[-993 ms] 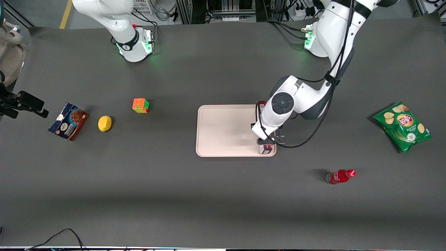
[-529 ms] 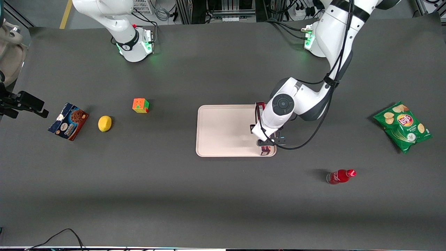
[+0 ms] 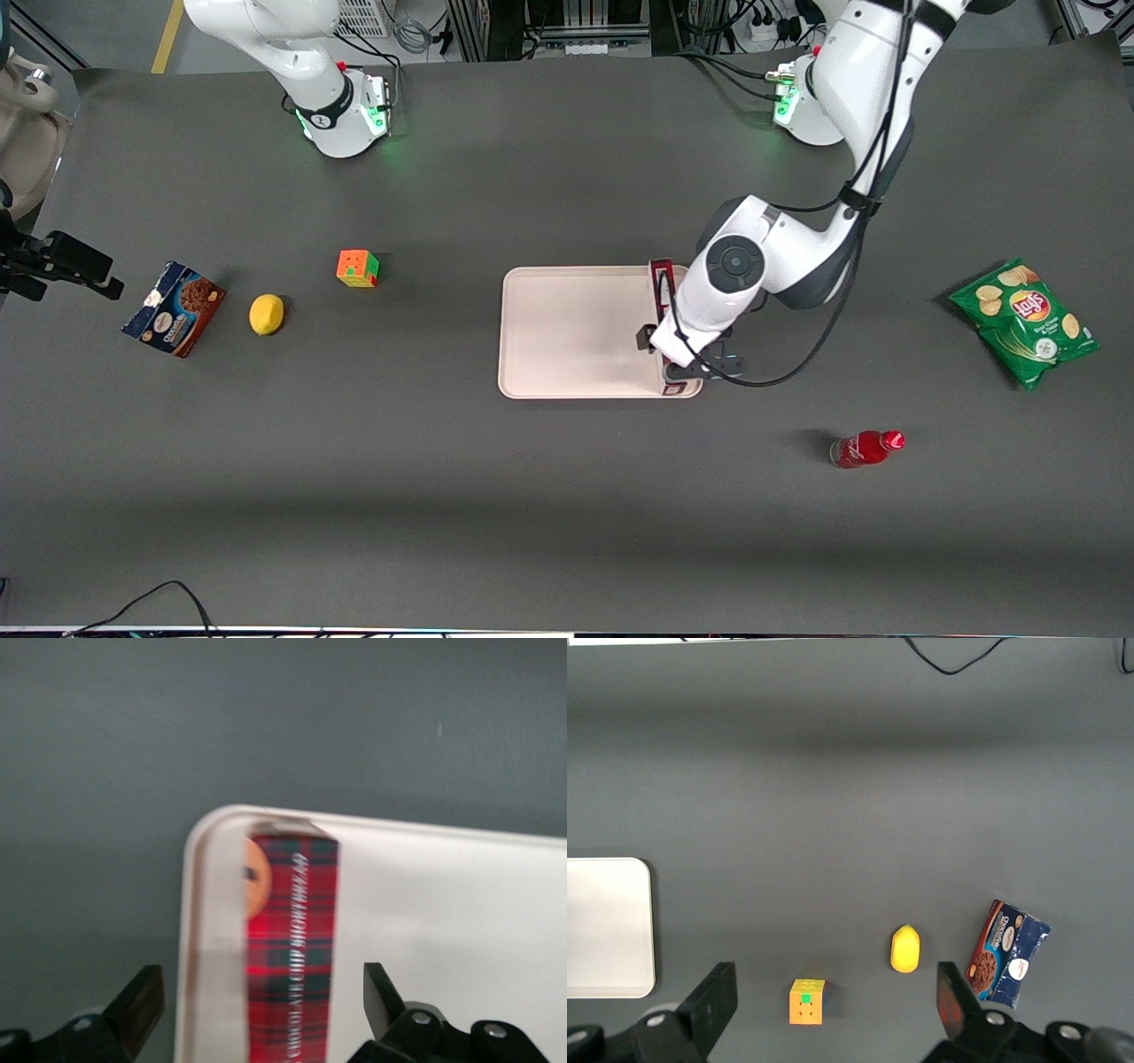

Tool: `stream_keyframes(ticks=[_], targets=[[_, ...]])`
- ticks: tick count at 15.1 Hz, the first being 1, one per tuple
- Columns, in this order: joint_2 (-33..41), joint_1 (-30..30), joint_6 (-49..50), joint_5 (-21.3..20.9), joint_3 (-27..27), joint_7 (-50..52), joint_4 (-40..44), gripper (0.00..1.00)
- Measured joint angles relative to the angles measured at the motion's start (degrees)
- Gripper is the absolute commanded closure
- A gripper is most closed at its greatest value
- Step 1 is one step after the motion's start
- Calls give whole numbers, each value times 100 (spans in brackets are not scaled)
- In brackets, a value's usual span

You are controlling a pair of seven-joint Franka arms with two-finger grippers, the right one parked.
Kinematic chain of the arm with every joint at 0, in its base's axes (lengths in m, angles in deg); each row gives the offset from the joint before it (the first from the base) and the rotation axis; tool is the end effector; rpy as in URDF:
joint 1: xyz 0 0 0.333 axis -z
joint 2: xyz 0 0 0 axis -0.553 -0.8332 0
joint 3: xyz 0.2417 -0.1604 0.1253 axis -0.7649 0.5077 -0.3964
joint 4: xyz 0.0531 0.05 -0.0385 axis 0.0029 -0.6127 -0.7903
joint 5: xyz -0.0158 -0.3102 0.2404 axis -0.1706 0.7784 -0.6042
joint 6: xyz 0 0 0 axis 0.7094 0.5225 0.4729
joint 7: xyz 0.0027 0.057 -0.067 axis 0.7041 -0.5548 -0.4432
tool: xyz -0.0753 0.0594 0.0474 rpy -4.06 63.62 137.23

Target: Place red cookie box on tray

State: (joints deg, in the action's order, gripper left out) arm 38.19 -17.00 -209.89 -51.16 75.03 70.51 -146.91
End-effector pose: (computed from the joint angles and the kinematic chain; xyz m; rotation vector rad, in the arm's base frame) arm 0.5506 -0.3323 0.2619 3.0581 0.1849 -0.0122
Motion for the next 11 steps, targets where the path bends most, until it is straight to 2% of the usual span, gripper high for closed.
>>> stream_keyframes(ticks=[2,3,6,7,9,11], targets=[[287,-156,321,33,-41,-117,50,0],[448,-257,507,182,-49,-341,66,0],[967,-508,1207,1197,-474,-1804,88,0],[1137,-589,1476,1385,-722,-2355,89,0],[1457,-767,1987,1492,-1107,-3040,92,0],[1823,-943,2419,1390,-1294,-3337,93,0]])
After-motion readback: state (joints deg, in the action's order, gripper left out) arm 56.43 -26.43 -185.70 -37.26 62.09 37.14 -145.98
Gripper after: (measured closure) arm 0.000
